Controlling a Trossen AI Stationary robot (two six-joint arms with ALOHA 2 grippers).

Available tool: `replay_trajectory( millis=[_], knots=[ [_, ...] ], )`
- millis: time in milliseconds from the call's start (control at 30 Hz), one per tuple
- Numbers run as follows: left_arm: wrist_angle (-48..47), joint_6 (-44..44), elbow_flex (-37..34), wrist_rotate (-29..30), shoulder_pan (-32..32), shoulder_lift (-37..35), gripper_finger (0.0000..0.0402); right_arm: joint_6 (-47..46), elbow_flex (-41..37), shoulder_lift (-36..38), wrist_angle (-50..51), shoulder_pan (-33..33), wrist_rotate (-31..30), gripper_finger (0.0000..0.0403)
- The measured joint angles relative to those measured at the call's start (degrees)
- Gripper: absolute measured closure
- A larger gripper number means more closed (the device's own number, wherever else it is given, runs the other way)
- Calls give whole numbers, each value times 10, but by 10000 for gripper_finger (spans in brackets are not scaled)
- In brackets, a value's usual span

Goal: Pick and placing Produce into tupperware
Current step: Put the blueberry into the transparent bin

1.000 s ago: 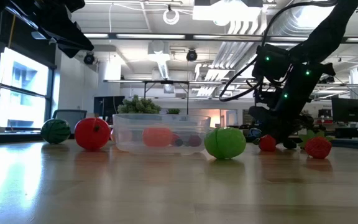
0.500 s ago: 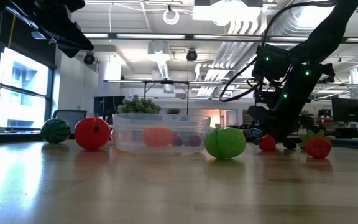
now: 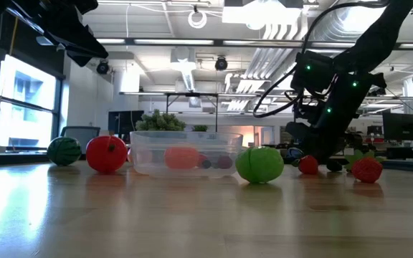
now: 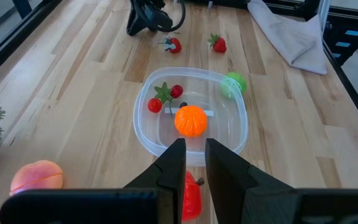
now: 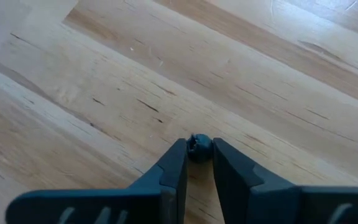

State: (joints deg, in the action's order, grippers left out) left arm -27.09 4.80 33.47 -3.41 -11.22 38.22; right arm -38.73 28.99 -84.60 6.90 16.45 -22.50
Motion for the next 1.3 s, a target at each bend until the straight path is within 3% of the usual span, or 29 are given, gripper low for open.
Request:
replay_trajectory(
  millis=[333,600,1033,1300],
  knots=[
    [0,0,0,0,0,0,350,8,9,0,-5,0,-5,352],
    [0,0,0,0,0,0,350,97,106,34,19,-13,58,352],
    [0,0,0,0,0,0,350,284,340,64,22,-132,170,352],
    [0,0,0,0,0,0,350,322,369,48,-23,-205,174,352]
  ],
)
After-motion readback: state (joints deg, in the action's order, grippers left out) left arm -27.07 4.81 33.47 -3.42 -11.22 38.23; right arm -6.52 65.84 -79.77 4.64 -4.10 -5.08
